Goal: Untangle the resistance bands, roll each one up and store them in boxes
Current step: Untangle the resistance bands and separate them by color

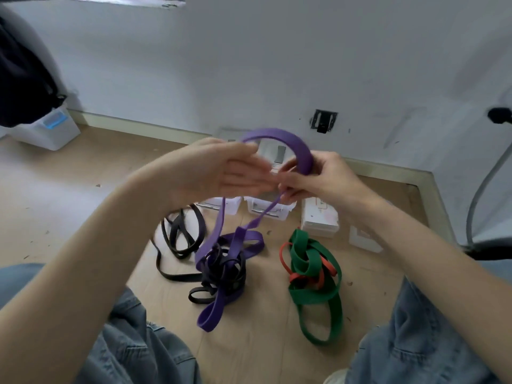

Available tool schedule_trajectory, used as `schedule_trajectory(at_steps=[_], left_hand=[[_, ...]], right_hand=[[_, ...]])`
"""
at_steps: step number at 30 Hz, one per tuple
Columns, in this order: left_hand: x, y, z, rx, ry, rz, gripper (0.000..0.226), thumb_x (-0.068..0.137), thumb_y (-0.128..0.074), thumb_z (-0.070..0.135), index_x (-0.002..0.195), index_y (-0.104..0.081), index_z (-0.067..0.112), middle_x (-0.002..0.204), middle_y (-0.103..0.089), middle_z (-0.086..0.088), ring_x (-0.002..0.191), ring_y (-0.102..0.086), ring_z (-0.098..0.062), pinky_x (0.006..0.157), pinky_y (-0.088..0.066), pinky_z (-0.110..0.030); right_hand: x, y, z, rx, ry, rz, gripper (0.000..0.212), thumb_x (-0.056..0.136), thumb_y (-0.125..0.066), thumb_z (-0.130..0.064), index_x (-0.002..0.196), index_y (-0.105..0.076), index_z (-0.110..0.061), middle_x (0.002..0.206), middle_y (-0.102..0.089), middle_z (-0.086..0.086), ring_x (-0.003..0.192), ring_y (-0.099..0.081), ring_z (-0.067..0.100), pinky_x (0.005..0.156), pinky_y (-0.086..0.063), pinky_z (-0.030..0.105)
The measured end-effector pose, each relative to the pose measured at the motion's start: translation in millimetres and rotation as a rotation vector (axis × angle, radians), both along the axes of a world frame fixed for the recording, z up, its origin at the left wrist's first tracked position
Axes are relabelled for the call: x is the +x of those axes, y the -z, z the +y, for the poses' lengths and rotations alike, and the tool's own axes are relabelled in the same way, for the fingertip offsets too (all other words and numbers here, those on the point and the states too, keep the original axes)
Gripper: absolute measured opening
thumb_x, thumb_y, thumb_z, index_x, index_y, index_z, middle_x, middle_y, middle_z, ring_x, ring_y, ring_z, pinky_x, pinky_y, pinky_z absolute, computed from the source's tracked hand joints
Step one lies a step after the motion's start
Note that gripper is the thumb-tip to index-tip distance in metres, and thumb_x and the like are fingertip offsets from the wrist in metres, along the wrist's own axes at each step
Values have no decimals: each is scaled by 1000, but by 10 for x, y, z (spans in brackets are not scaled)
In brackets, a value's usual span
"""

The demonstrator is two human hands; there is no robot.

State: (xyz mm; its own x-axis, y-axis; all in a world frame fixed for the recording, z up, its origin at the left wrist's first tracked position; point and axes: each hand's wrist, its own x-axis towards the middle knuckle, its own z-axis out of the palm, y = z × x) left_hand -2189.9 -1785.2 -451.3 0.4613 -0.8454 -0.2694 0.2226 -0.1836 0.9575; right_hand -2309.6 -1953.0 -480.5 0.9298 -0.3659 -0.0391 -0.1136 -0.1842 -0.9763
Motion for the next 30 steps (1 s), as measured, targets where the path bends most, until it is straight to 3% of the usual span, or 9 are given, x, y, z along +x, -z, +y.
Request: schedule_trajectory(at_steps=[2,5,7,11,14,18,22,24,30], left_hand=[[175,27,129,259,-53,-449,37,75,-67,45,86,-74,11,91,-75,-5,84,-71,-11,67,-56,-19],[101,274,57,180,97,-572,86,54,-80,57,128,-48,28,128,-56,15,111,-55,5,93,-44,-21],[-174,643,-142,104,276,-515,73,67,-81,35,130,-44,26,132,-54,5,120,-52,-9,103,-42,-32],[-325,1232,-184,311,171,-512,17,82,-68,10,98,-64,13,91,-69,-4,87,-66,-20,85,-52,-34],[-84,1172,-124,540,147,-796,6,90,-54,8,94,-58,7,75,-64,-6,74,-63,-23,68,-52,-32],[197,418,-117,97,-164,-679,20,82,-59,7,85,-45,22,69,-55,0,54,-57,-1,52,-48,-20],[179,180,-53,352,-98,-1060,23,80,-57,15,91,-37,16,71,-48,3,57,-47,-8,45,-34,-15],[-25,343,-92,582,160,-1160,19,85,-55,9,84,-37,16,71,-44,4,61,-42,-10,47,-31,-16],[-150,305,-291,198,97,-1165,18,72,-61,15,78,-46,23,68,-47,13,63,-46,-7,56,-36,-13]], right_hand=[[-66,-88,-62,1,16,-41,13,80,-70,-10,90,-63,-5,69,-70,6,60,-68,20,58,-56,24],[-93,-135,7,-116,-124,-62,11,82,-69,-9,91,-63,-8,67,-68,0,59,-65,12,55,-52,22],[-91,-173,124,-19,-241,-150,12,81,-68,-7,92,-63,-7,72,-69,0,63,-65,12,61,-52,22],[-122,-294,0,271,-170,-355,8,83,-62,-6,84,-66,-13,75,-69,5,64,-65,17,65,-55,26],[-162,-192,-226,-134,-81,-96,11,85,-65,-12,89,-60,-21,75,-68,4,61,-64,18,55,-52,28],[-215,4,-430,-611,-170,505,60,67,-78,-44,113,-47,-20,100,-61,3,86,-62,18,72,-55,32],[-172,-146,-435,-394,-113,330,127,35,-77,-73,144,-24,-33,126,-42,-14,106,-53,4,86,-45,25],[-144,-129,-368,-367,-213,255,119,39,-79,-72,141,-27,-39,130,-43,-19,112,-49,-5,92,-45,24],[-125,144,15,-375,-469,268,28,71,-78,-37,92,-64,-26,90,-68,-11,83,-63,0,79,-47,20]])
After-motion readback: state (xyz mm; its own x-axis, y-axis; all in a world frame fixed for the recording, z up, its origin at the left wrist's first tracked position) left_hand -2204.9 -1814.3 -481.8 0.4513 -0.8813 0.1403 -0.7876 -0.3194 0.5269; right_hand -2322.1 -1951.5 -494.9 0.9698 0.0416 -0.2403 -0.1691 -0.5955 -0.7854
